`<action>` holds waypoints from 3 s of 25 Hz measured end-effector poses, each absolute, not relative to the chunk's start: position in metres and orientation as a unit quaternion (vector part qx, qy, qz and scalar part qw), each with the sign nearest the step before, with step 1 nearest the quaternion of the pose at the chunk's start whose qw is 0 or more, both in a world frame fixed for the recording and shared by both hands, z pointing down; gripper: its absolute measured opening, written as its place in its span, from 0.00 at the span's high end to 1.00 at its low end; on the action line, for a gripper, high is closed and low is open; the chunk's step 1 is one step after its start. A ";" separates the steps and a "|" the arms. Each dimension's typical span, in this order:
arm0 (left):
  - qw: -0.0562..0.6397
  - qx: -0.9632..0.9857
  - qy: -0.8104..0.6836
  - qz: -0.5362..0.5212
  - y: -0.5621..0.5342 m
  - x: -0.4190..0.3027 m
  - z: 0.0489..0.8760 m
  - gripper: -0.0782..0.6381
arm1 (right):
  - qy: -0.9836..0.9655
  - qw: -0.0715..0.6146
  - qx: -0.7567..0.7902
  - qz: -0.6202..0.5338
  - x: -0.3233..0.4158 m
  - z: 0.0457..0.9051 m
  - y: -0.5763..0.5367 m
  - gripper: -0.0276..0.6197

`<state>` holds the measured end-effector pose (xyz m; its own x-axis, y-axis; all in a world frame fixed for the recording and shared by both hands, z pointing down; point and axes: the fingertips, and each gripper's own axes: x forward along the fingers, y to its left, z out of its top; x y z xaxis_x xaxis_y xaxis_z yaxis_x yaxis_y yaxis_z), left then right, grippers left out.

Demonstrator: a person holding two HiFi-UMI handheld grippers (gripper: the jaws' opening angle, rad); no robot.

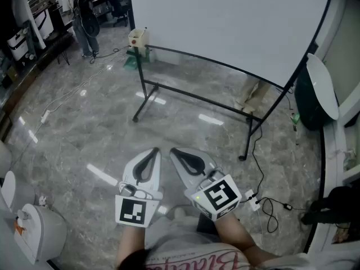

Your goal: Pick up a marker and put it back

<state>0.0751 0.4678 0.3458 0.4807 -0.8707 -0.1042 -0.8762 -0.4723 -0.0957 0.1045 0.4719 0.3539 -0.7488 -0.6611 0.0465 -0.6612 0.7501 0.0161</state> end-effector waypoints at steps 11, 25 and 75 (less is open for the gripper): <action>0.063 -0.864 0.500 0.027 0.471 0.093 0.350 0.89 | -0.934 0.028 0.355 -0.006 0.116 0.356 0.476 0.96; 0.046 -0.857 0.514 0.017 0.386 0.068 0.364 0.89 | -0.942 0.035 0.332 0.018 0.090 0.371 0.395 0.95; 0.067 -0.841 0.537 0.023 -0.130 -0.035 0.334 0.89 | -0.945 0.027 0.323 0.035 -0.005 0.358 -0.140 0.95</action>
